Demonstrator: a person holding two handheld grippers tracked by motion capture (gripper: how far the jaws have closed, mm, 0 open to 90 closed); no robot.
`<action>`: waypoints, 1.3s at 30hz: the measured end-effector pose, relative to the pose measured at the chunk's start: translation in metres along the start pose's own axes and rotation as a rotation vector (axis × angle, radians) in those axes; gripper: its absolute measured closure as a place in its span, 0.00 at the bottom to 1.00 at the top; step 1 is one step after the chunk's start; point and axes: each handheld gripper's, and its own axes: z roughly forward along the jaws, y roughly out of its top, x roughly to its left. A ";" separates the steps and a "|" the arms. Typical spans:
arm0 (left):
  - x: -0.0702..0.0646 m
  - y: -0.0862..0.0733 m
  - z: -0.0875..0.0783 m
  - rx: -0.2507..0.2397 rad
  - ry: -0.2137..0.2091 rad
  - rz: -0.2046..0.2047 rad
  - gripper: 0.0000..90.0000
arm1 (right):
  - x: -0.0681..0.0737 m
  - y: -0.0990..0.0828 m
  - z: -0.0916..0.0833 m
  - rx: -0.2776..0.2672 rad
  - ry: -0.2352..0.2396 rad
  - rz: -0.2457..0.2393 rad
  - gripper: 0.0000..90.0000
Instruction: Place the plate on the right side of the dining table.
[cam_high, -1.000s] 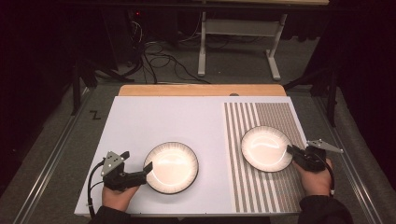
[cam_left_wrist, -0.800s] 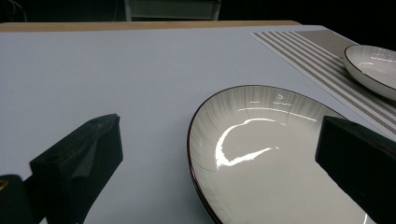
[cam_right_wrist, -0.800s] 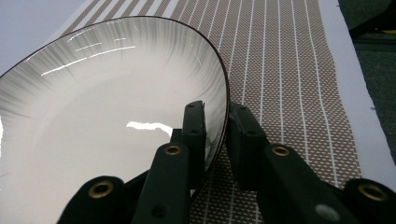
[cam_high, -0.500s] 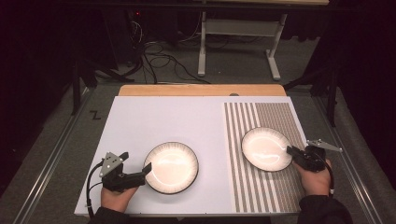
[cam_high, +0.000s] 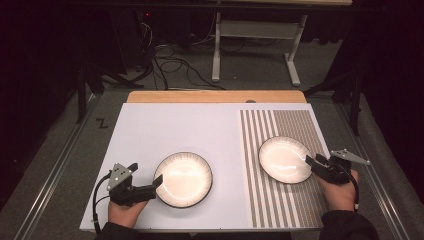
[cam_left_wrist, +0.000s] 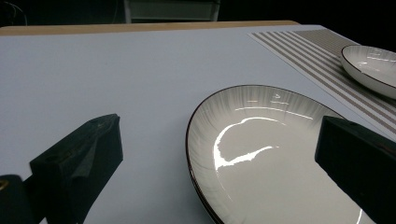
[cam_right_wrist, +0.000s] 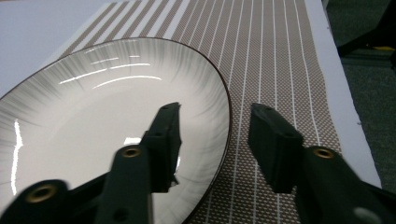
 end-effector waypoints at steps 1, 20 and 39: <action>0.000 0.000 0.000 0.000 0.001 0.002 0.02 | 0.001 0.001 -0.001 -0.014 0.004 -0.010 0.48; -0.022 0.000 -0.013 0.039 -0.044 0.071 0.01 | 0.117 0.006 -0.042 -0.130 0.169 -0.230 0.01; -0.051 0.004 -0.019 0.038 -0.083 0.119 0.01 | 0.145 0.003 -0.061 -0.185 0.222 -0.253 0.01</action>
